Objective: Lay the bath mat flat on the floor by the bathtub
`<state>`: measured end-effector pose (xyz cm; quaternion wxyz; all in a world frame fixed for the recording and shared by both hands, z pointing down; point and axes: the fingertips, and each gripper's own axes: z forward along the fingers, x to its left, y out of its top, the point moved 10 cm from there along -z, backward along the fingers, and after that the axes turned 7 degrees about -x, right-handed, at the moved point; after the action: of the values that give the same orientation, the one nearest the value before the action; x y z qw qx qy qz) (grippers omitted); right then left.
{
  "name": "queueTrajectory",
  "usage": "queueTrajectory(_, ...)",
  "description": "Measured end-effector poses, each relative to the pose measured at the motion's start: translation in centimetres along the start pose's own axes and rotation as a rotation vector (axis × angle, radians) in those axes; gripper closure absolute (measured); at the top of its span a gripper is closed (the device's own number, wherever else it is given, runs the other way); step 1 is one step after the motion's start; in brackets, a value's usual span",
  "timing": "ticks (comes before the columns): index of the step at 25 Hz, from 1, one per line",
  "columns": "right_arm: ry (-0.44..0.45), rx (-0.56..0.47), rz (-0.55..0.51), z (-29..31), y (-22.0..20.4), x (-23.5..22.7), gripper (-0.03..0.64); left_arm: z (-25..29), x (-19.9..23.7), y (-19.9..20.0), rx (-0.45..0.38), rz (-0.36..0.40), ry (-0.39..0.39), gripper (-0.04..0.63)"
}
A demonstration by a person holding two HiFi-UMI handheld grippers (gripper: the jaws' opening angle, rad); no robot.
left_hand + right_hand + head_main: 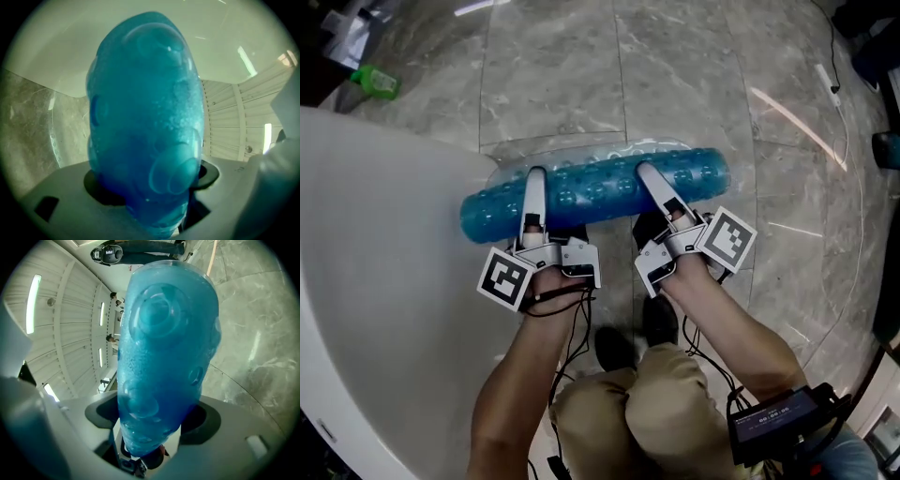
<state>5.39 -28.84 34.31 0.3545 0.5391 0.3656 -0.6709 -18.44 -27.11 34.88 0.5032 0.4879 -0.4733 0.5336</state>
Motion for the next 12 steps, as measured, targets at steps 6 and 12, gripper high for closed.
queueTrajectory(6, -0.012, 0.027, 0.015, 3.7, -1.5, -7.5, 0.253, 2.5, 7.8, 1.9, 0.015, 0.002, 0.025, 0.242)
queueTrajectory(12, -0.033, 0.057, 0.036, 5.9, -2.4, -13.6, 0.253, 3.9, 13.8, 2.7, 0.025, -0.001, 0.053, 0.241)
